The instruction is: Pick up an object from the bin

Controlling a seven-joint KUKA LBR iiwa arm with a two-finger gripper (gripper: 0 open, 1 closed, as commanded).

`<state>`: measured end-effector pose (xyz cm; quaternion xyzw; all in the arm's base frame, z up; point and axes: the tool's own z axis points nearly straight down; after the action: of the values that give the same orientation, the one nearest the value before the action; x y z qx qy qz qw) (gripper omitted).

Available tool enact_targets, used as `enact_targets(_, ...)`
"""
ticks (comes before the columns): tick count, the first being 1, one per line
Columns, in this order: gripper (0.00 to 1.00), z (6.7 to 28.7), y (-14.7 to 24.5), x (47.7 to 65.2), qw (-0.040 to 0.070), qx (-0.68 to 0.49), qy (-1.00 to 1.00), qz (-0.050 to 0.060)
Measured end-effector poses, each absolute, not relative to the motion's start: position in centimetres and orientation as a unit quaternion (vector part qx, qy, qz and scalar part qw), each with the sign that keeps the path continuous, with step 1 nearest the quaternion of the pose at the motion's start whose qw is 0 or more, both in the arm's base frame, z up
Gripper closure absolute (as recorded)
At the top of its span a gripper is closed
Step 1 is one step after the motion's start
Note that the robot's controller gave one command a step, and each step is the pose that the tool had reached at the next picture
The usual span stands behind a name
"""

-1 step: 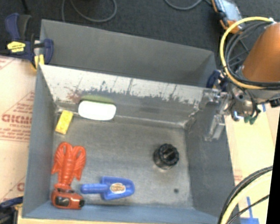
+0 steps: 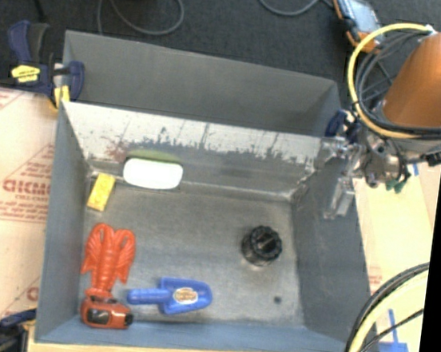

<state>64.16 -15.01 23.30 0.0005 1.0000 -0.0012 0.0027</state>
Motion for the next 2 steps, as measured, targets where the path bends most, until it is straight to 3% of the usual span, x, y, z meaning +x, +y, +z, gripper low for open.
enact_targets(1, 0.00, 18.4, -13.9, 62.7, 0.003, -0.065, 0.998, -0.001)
enact_targets(2, 0.00, 15.5, -10.4, 58.6, 0.002, -0.186, 0.983, -0.001)
